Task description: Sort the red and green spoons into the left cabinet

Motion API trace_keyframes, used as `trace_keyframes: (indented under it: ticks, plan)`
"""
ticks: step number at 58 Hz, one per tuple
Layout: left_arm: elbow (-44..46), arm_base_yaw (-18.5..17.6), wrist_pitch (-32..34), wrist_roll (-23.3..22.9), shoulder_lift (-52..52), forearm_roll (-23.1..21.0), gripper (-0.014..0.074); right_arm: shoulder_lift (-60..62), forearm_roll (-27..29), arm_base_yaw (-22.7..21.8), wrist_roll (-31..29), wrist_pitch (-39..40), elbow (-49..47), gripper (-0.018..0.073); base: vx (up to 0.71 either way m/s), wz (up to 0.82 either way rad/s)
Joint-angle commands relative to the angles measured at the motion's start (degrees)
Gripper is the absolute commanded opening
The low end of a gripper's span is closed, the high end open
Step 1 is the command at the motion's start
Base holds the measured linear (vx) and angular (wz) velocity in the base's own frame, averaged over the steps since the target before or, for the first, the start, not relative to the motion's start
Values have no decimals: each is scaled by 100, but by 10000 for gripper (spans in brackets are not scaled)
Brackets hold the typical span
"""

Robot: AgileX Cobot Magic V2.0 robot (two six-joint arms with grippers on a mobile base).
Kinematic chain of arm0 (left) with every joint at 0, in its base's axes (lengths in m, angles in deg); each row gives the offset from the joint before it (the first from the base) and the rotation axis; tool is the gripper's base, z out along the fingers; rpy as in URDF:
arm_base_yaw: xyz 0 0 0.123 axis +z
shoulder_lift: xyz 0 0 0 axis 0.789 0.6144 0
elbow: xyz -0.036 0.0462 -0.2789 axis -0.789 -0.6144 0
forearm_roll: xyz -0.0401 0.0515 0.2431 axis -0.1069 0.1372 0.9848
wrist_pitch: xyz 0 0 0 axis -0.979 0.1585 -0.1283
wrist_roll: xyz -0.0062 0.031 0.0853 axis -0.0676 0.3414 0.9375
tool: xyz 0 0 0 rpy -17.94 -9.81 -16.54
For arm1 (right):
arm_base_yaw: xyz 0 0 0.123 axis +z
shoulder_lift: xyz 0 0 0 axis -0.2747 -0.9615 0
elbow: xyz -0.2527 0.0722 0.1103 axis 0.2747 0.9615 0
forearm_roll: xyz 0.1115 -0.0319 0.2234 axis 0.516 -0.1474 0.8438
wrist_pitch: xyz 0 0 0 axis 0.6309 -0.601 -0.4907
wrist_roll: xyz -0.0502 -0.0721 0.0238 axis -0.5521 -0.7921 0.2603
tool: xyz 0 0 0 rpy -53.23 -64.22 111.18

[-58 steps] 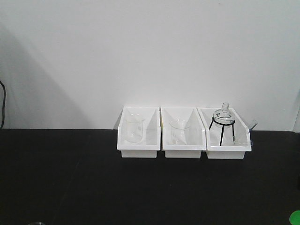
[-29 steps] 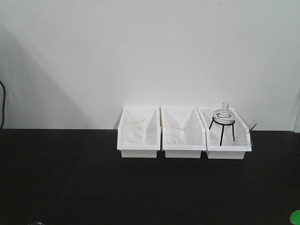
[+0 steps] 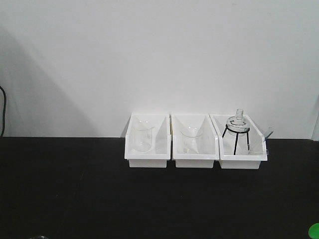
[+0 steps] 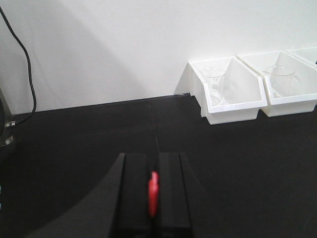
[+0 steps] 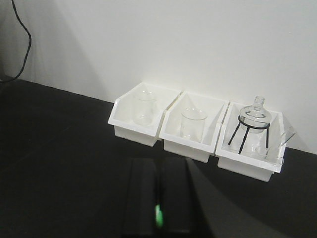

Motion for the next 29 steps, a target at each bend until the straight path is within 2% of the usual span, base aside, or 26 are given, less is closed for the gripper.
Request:
trace_keyframes:
  ticks: [1,17,29]
  plan:
    - [162,-46,460,-7,1,-90,-3,-13,130,-32,-2,336,-147,-4,0,0]
    - [162,-46,460,-7,1,-90,-3,-13,130,-32,-2,336,-147,-4,-3,4]
    - [162,-46,460,-7,1,-90,-3,-13,130,-32,-2,336,-147,-4,-7,20]
